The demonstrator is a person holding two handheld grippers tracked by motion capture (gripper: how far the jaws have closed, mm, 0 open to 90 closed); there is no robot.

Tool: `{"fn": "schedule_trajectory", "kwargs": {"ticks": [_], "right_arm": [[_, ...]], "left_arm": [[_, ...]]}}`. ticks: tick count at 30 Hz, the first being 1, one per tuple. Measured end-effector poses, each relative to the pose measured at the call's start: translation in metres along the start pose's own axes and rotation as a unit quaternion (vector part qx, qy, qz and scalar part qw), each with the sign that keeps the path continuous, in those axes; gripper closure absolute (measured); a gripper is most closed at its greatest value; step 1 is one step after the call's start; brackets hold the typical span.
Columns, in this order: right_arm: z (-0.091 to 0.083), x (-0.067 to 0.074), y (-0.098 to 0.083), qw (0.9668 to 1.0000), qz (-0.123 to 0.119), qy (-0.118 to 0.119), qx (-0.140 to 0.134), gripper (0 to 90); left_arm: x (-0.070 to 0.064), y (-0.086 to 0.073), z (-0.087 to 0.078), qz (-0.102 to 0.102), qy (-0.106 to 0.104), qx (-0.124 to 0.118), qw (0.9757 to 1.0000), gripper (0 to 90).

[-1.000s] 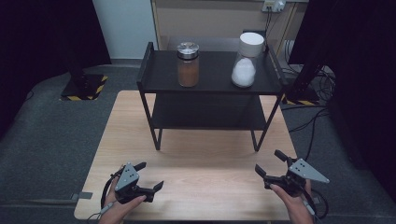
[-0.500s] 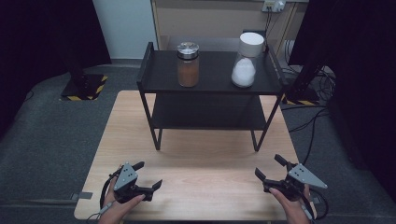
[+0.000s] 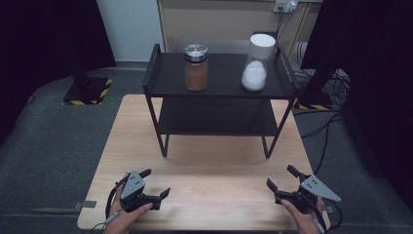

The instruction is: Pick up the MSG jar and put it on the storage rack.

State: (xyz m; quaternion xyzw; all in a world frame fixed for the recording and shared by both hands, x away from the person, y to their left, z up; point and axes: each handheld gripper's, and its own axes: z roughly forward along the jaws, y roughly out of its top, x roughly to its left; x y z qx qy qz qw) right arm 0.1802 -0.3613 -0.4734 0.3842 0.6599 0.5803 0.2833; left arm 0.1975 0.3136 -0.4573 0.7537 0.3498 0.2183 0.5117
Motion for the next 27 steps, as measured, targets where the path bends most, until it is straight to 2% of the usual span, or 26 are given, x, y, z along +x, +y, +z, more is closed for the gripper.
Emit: {"fn": "schedule_trajectory", "kwargs": {"ticks": [27], "right_arm": [[0.0000, 0.0029, 0.0026, 1.0000, -0.002, 0.006, -0.005, 4.2]], "left_arm": [[-0.0032, 0.0016, 0.0003, 0.002, 0.003, 0.003, 1.0000, 1.4]]}}
